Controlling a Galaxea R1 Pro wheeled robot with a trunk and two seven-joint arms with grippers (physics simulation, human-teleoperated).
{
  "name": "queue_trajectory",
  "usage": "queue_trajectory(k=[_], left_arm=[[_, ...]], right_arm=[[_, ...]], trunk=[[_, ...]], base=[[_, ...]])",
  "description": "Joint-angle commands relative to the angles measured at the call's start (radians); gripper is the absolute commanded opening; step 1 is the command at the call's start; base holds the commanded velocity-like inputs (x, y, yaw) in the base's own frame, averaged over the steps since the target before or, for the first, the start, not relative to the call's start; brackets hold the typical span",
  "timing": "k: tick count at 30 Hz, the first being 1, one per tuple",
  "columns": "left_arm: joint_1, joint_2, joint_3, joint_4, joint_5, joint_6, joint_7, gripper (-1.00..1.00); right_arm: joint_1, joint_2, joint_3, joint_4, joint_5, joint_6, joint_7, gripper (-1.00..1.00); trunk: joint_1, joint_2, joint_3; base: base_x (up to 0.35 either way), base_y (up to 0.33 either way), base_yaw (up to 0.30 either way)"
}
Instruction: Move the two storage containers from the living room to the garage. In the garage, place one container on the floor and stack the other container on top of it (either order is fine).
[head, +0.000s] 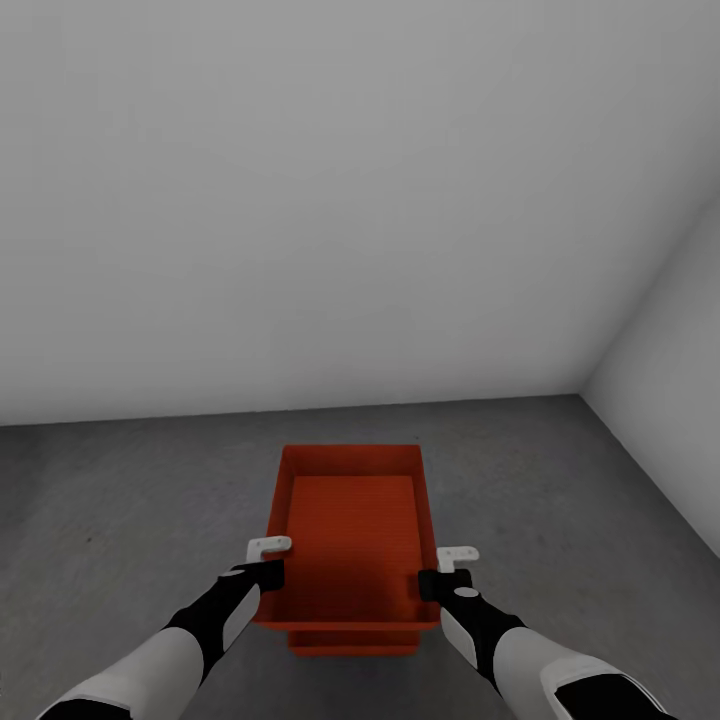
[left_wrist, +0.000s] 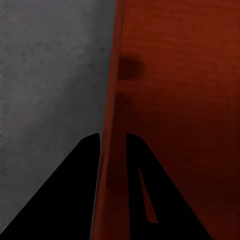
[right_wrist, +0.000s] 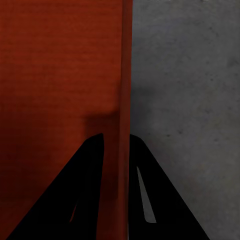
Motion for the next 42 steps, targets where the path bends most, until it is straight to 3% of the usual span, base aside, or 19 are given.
queue_trajectory(k=[1,32,42], left_arm=[[-0.001,0.0,0.017,-0.05,-0.014,-0.011,0.076,-1.0],[-0.001,0.0,0.019,-0.047,-0.013,-0.009,0.094,-1.0],[-0.001,0.0,0.019,-0.047,-0.013,-0.009,0.096,-1.0]], right_arm=[[0.0,0.0,0.006,0.004,-0.017,-0.005,-0.005,-1.0],[0.0,-0.001,0.006,0.004,-0.017,-0.006,-0.005,-1.0],[0.0,-0.001,0.006,0.004,-0.016,-0.007,-0.005,-1.0]], trunk=[[0.0,-0.001,-0.001],[0.0,-0.001,-0.001],[0.038,-0.071,-0.032]], base=[[0.0,0.0,0.075],[0.0,0.0,0.005],[0.0,0.0,0.0]])
